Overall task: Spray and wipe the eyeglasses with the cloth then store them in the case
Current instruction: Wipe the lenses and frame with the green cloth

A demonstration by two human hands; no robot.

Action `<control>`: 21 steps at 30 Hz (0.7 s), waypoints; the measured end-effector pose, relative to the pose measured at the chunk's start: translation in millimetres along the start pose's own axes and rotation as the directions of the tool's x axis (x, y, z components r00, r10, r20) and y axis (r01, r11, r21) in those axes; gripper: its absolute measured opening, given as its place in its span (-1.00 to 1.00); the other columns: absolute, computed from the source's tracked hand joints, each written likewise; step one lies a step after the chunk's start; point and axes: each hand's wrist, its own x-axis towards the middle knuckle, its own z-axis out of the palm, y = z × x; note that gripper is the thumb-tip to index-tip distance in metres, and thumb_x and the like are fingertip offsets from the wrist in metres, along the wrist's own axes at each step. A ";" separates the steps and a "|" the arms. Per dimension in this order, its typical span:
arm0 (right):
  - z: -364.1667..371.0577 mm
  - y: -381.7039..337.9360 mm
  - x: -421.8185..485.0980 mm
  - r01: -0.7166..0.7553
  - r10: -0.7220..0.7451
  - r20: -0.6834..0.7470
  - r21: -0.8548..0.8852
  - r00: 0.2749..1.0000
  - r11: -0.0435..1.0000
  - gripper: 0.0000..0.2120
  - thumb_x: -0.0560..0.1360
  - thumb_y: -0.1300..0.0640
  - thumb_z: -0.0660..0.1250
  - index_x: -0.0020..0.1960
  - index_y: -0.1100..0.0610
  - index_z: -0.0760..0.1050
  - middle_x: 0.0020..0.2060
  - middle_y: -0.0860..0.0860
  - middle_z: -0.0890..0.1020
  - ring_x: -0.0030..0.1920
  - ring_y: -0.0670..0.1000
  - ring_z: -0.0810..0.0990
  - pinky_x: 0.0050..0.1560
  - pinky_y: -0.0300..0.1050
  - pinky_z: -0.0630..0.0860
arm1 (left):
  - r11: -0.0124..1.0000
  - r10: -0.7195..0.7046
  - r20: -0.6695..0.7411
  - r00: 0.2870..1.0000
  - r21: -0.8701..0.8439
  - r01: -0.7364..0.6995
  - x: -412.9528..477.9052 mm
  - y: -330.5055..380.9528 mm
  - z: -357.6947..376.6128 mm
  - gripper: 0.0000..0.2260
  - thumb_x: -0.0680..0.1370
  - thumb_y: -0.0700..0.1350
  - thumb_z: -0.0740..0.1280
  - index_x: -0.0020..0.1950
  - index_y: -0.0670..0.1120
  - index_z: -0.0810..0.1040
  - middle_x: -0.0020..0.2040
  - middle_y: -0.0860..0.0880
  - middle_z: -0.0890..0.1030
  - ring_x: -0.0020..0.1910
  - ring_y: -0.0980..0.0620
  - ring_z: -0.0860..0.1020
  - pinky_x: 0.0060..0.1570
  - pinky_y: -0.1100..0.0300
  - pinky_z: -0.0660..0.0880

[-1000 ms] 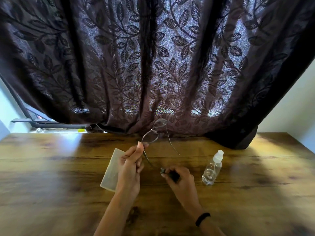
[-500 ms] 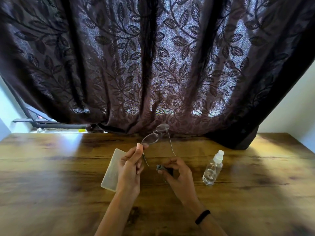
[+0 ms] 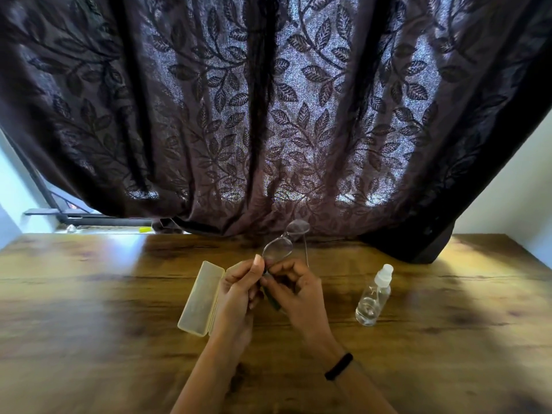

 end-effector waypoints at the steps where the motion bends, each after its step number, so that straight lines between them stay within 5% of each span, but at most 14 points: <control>1: -0.6 0.3 0.2 0.011 -0.011 0.016 -0.020 1.000 1.000 -0.82 0.41 0.35 0.38 -0.14 0.09 0.49 -0.17 0.06 0.64 -0.13 0.03 0.64 -0.15 -0.24 0.57 | 1.000 -0.003 -0.006 1.000 0.005 0.003 -0.2 -0.2 0.1 -0.82 0.35 0.01 0.37 -0.24 -0.09 0.65 -0.58 0.11 0.38 -0.58 0.20 0.27 -0.62 0.40 0.21; 7: -12.7 17.6 -14.1 -0.054 0.072 0.074 -0.214 0.995 0.975 -0.85 0.40 0.26 0.41 -0.15 0.03 0.50 -0.19 -0.08 0.63 -0.12 -0.12 0.61 -0.09 -0.26 0.56 | 0.999 -0.009 -0.023 1.000 -0.043 0.008 2.7 5.1 -2.1 -0.72 0.36 -0.04 0.35 -0.09 -0.23 0.60 -0.58 0.11 0.44 -0.62 0.19 0.23 -0.65 0.42 0.16; 21: -53.9 39.3 -29.0 -0.127 0.158 0.025 -0.482 0.987 0.867 -0.74 0.39 0.19 0.43 -0.17 -0.16 0.47 -0.16 -0.18 0.61 -0.04 -0.29 0.55 -0.04 -0.40 0.51 | 0.996 -0.070 -0.059 0.996 -0.065 0.066 3.4 -0.2 -7.3 -0.74 0.35 -0.06 0.35 -0.10 -0.22 0.59 -0.56 0.09 0.49 -0.62 0.19 0.24 -0.65 0.42 0.16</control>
